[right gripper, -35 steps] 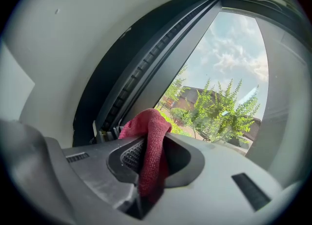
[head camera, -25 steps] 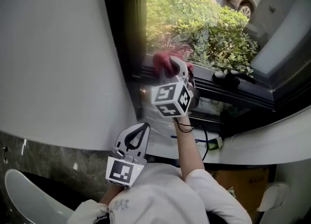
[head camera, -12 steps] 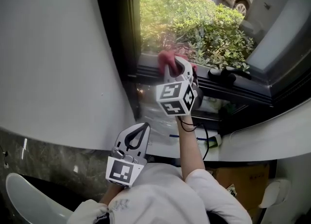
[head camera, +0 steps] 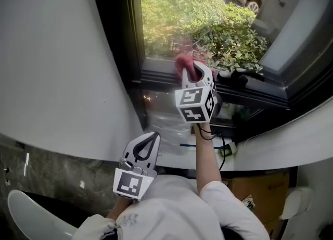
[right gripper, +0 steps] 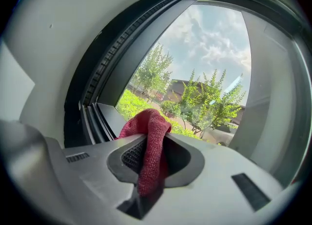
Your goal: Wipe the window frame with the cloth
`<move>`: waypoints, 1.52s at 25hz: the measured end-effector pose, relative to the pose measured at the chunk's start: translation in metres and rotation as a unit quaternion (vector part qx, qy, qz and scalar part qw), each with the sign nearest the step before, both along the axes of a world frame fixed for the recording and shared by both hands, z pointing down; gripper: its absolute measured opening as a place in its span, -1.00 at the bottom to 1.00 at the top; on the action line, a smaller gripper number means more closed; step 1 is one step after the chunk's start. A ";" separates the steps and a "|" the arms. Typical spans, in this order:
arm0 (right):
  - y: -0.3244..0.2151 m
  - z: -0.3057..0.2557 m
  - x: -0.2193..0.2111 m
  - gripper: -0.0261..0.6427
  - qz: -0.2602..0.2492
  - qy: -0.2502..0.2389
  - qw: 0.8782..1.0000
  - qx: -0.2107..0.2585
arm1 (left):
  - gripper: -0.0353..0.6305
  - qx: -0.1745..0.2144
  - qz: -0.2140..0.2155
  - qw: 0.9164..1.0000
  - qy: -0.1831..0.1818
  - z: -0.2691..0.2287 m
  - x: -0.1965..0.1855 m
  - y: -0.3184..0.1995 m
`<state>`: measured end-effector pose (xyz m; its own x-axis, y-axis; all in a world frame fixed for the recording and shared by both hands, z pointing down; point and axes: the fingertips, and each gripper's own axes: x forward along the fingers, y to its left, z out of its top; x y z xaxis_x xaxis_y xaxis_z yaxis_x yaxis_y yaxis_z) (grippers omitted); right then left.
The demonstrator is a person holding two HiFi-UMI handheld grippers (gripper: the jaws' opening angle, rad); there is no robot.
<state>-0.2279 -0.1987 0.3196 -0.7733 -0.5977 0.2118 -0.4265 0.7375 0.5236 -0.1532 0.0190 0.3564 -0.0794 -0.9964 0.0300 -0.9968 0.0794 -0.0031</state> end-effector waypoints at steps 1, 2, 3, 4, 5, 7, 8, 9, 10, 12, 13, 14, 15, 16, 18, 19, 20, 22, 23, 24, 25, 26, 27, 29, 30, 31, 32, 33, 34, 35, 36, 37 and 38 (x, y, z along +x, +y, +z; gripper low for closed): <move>-0.002 0.000 0.003 -0.73 0.002 -0.003 1.000 -0.003 | -0.87 0.000 0.001 1.000 0.000 0.000 0.001 0.000; -0.004 0.000 0.006 -0.73 0.004 -0.006 1.000 -0.006 | -0.87 0.000 0.002 1.000 -0.001 0.000 0.002 0.000; -0.005 0.000 0.007 -0.73 0.005 -0.008 1.000 -0.008 | -0.87 0.000 0.003 1.000 -0.002 0.000 0.003 0.000; -0.006 0.000 0.009 -0.73 0.005 -0.009 1.000 -0.008 | -0.87 0.000 0.004 1.000 -0.002 0.000 0.003 -0.001; -0.007 0.000 0.010 -0.73 0.006 -0.009 1.000 -0.009 | -0.87 0.000 0.004 1.000 -0.002 0.000 0.004 -0.001; -0.009 0.000 0.013 -0.73 0.007 -0.011 1.000 -0.010 | -0.87 0.001 0.004 1.000 0.000 0.000 0.005 0.000; -0.010 0.000 0.014 -0.73 0.008 -0.011 1.000 -0.010 | -0.87 0.001 0.004 1.000 0.000 0.000 0.006 0.000; -0.011 0.000 0.015 -0.73 0.011 -0.011 1.000 -0.010 | -0.87 0.000 0.004 1.000 -0.001 0.000 0.006 0.000; -0.013 0.000 0.018 -0.73 0.016 -0.010 1.000 -0.009 | -0.87 -0.001 0.004 1.000 -0.001 0.000 0.006 0.000; -0.019 0.000 0.026 -0.73 0.025 -0.012 1.000 -0.010 | -0.87 -0.003 0.005 1.000 0.000 0.001 0.007 -0.001; -0.021 0.000 0.029 -0.73 0.026 -0.014 0.999 -0.013 | -0.87 -0.003 0.006 1.000 0.000 0.001 0.007 -0.001; -0.023 0.000 0.030 -0.73 0.026 -0.013 0.999 -0.014 | -0.87 -0.004 0.008 1.000 -0.001 0.001 0.008 -0.002; -0.024 -0.001 0.031 -0.73 0.025 -0.012 1.000 -0.014 | -0.87 -0.004 0.010 1.000 -0.003 0.001 0.008 -0.003; -0.026 -0.001 0.034 -0.73 0.025 -0.013 0.999 -0.014 | -0.87 -0.003 0.012 1.000 -0.003 0.000 0.009 -0.004; -0.030 -0.002 0.041 -0.72 0.024 -0.025 0.999 -0.024 | -0.87 -0.001 0.016 1.000 -0.002 -0.001 0.012 -0.004; -0.031 -0.002 0.043 -0.72 0.024 -0.028 0.999 -0.029 | -0.87 -0.002 0.017 1.000 -0.001 -0.001 0.012 -0.004; -0.033 -0.002 0.045 -0.72 0.025 -0.027 0.999 -0.031 | -0.87 -0.003 0.017 1.000 0.000 0.000 0.011 -0.004; -0.036 -0.002 0.048 -0.72 0.035 -0.024 0.999 -0.023 | -0.87 -0.005 0.015 1.000 -0.001 0.000 0.010 -0.003; -0.038 -0.002 0.050 -0.72 0.040 -0.026 0.999 -0.018 | -0.87 -0.006 0.014 1.000 -0.002 0.001 0.009 -0.003; -0.039 -0.002 0.052 -0.72 0.044 -0.028 0.999 -0.015 | -0.87 -0.006 0.013 1.000 -0.003 0.001 0.008 -0.002; -0.040 -0.002 0.052 -0.72 0.047 -0.029 0.998 -0.013 | -0.87 -0.005 0.012 1.000 -0.004 0.000 0.007 -0.001; -0.040 -0.003 0.051 -0.72 0.049 -0.030 0.998 -0.013 | -0.87 -0.004 0.010 1.000 -0.004 0.000 0.006 0.000; -0.038 -0.004 0.050 -0.72 0.048 -0.035 0.998 -0.015 | -0.87 -0.002 0.009 1.000 -0.005 -0.001 0.006 0.001; -0.026 -0.011 0.044 -0.72 0.030 -0.059 0.998 -0.022 | -0.87 -0.001 0.006 1.000 -0.005 -0.002 0.005 0.004; -0.015 -0.017 0.039 -0.72 0.013 -0.075 0.997 -0.023 | -0.87 -0.002 0.005 1.000 -0.005 -0.001 0.004 0.005; -0.001 -0.023 0.031 -0.72 -0.009 -0.088 0.996 -0.022 | -0.87 -0.004 0.003 1.000 -0.005 -0.001 0.002 0.007; 0.015 -0.029 0.021 -0.72 -0.032 -0.097 0.995 -0.018 | -0.87 -0.006 0.000 1.000 -0.005 0.000 0.001 0.008; 0.031 -0.032 0.010 -0.72 -0.054 -0.100 0.993 -0.014 | -0.87 -0.007 -0.004 1.000 -0.004 0.001 -0.001 0.010; 0.047 -0.034 -0.002 -0.72 -0.075 -0.098 0.992 -0.010 | -0.87 -0.007 -0.008 1.000 -0.002 0.001 -0.003 0.012; 0.063 -0.034 -0.014 -0.72 -0.096 -0.093 0.991 -0.009 | -0.87 -0.008 -0.012 1.000 -0.001 0.001 -0.004 0.015; 0.077 -0.032 -0.027 -0.72 -0.115 -0.086 0.990 -0.010 | -0.87 -0.008 -0.016 1.000 -0.001 0.000 -0.006 0.017; 0.088 -0.028 -0.040 -0.72 -0.130 -0.077 0.988 -0.011 | -0.87 -0.008 -0.020 1.000 -0.001 0.000 -0.008 0.019; 0.096 -0.022 -0.051 -0.72 -0.139 -0.064 0.988 -0.012 | -0.87 -0.008 -0.023 1.000 -0.001 0.000 -0.009 0.021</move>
<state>-0.2786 -0.1025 0.2976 -0.9282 -0.3546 0.1131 -0.2676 0.8470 0.4593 -0.1621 0.0397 0.3565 -0.1260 -0.9910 0.0448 -0.9920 0.1258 -0.0060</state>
